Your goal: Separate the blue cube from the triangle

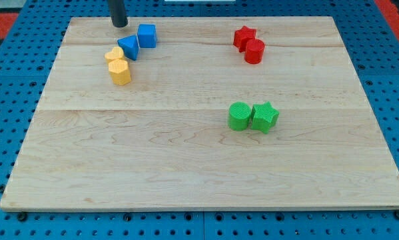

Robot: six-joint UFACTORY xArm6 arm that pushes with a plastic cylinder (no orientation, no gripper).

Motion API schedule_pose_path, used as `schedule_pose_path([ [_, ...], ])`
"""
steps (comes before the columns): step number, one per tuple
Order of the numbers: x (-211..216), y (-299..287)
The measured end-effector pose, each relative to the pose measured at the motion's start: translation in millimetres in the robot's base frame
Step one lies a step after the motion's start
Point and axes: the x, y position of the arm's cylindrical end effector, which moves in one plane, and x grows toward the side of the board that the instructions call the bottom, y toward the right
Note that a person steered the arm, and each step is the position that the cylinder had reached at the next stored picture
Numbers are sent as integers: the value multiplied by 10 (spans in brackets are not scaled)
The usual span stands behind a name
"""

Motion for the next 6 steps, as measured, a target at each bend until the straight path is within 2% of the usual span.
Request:
schedule_pose_path([
  [1,442,610],
  [2,743,960],
  [4,682,906],
  [6,488,1373],
])
